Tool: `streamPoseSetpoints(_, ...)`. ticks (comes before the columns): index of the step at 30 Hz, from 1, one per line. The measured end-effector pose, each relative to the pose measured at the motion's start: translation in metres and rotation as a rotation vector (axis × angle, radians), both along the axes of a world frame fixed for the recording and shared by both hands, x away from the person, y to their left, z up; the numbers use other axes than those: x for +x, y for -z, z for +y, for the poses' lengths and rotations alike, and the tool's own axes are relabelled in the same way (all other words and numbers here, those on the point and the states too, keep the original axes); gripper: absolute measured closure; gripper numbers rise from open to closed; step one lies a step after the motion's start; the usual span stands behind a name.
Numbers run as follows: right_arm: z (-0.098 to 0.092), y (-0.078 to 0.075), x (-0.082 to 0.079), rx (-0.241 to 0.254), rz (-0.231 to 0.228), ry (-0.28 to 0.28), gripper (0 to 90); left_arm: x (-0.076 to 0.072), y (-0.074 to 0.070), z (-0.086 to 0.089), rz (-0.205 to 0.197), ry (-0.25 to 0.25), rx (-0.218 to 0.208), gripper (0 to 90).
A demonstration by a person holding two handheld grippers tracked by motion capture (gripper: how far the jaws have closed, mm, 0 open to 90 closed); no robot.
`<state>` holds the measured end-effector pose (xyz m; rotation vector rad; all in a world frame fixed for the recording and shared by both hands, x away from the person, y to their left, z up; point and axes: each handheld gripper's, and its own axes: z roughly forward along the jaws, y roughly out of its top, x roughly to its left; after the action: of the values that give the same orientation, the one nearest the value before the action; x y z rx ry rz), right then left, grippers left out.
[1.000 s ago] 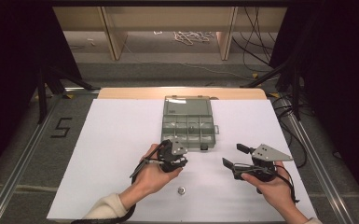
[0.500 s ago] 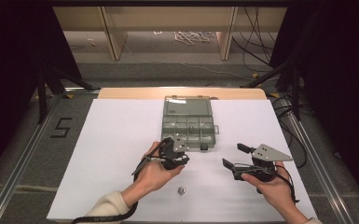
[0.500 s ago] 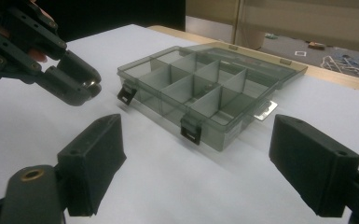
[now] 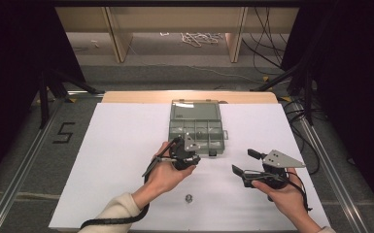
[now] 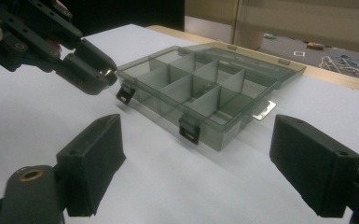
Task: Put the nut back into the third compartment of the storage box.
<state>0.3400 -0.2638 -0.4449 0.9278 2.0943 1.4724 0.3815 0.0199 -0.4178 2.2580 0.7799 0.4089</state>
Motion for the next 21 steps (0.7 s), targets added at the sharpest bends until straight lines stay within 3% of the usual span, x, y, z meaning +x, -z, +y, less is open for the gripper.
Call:
streamPoseSetpoints(3, 0.0, 0.0, 0.0, -0.001, -0.001, -0.002, 18.2, 0.003, -0.001, -0.002, -0.005, -0.003, -0.008, 70.3)
streamPoseSetpoints(4, -0.001, 0.0, 0.001, -0.012, -0.026, 0.005, 18.2, 0.004, -0.002, -0.002, -0.005, -0.003, -0.005, 70.2)
streamPoseSetpoints(14, -0.001, 0.0, 0.001, -0.009, -0.023, 0.005, 18.3, 0.011, -0.002, -0.006, -0.002, -0.015, -0.023, 70.2)
streamPoseSetpoints(15, 0.0, 0.0, 0.0, -0.001, -0.001, 0.002, 18.3, 0.011, -0.003, -0.006, -0.003, -0.018, -0.017, 70.2)
streamPoseSetpoints(17, -0.001, 0.0, 0.001, -0.009, -0.025, 0.001, 18.3, 0.013, -0.003, -0.006, -0.008, -0.015, -0.019, 70.2)
streamPoseSetpoints(21, -0.001, 0.0, 0.001, -0.008, -0.023, 0.001, 18.4, 0.015, -0.004, -0.007, -0.006, -0.023, -0.017, 70.2)
